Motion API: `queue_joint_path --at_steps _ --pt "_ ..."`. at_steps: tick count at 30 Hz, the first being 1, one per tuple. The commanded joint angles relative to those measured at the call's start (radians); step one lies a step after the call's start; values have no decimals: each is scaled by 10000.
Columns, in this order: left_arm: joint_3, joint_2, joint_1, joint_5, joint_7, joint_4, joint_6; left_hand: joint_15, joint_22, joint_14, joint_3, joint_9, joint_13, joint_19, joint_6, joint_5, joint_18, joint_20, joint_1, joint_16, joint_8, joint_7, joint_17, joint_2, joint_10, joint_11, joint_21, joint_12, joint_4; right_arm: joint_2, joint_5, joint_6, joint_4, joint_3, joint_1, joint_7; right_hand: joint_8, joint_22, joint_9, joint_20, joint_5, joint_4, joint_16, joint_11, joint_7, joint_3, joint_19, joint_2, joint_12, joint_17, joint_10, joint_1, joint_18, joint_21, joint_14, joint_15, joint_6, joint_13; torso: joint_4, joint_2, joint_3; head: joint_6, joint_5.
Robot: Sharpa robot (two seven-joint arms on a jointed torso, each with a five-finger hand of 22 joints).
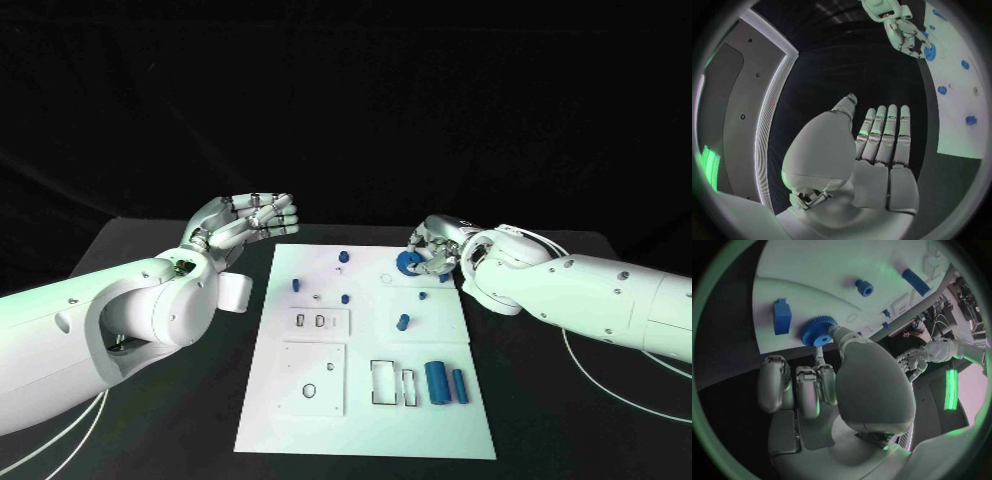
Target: Assemble the parts on the task board
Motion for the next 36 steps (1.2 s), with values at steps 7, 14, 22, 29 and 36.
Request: queue_joint_path --at_steps 7,14,22,29,36 --pt "8 26 10 27 32 -5 188 -17 -15 -76 26 -17 -9 38 -10 -61 79 33 10 -63 -35 225 -16 -75 12 71 -49 -72 -11 -199 -1864 -1331 887 12 18 -115 121 424 136 -59 16 -142 47 -93 -322 550 303 -208 136 2495 246 -103 -191 335 1030 -98 538 1517 -35 -20 -3 83 23" --pt "8 42 9 27 3 -6 205 -13 -21 -83 27 -18 -9 32 -14 -65 77 34 11 -73 -37 226 -18 -73 11 73 -57 -82 -14 47 -3334 -1434 1511 21 97 -388 116 538 152 -64 -73 -154 43 -99 -330 657 375 -291 174 2480 279 -227 -219 426 1027 -102 572 1557 -57 -34 -9 116 71" --pt "8 74 9 27 -2 -7 222 -10 -26 -91 27 -19 -9 26 -16 -70 75 35 12 -82 -39 228 -20 -72 10 74 -63 -89 -16 791 -4055 -1407 1509 12 90 -606 110 579 153 -65 -95 -160 46 -100 -332 683 400 -310 186 2491 289 -247 -230 459 1029 -104 572 1570 0 -19 -24 106 73" --pt "8 85 9 27 -1 3 222 -8 -30 -98 28 -19 -9 21 -16 -73 74 37 12 -89 -39 228 -22 -71 11 76 -69 -94 -18 1496 -4183 -1325 1155 -13 1 -624 105 584 153 -66 -102 -166 44 -101 -333 705 403 -312 184 2482 288 -251 -231 463 1027 -105 570 1568 -31 1 -27 114 78" --pt "9 105 10 27 -4 21 230 -4 -37 -107 28 -20 -8 14 -15 -78 72 38 12 -101 -39 228 -24 -71 14 77 -78 -103 -20 2099 -4126 -1178 622 -50 -215 -529 89 581 151 -68 -124 -174 39 -99 -327 744 400 -330 179 2464 284 -276 -229 458 1024 -106 554 1563 -9 4 -22 75 112"
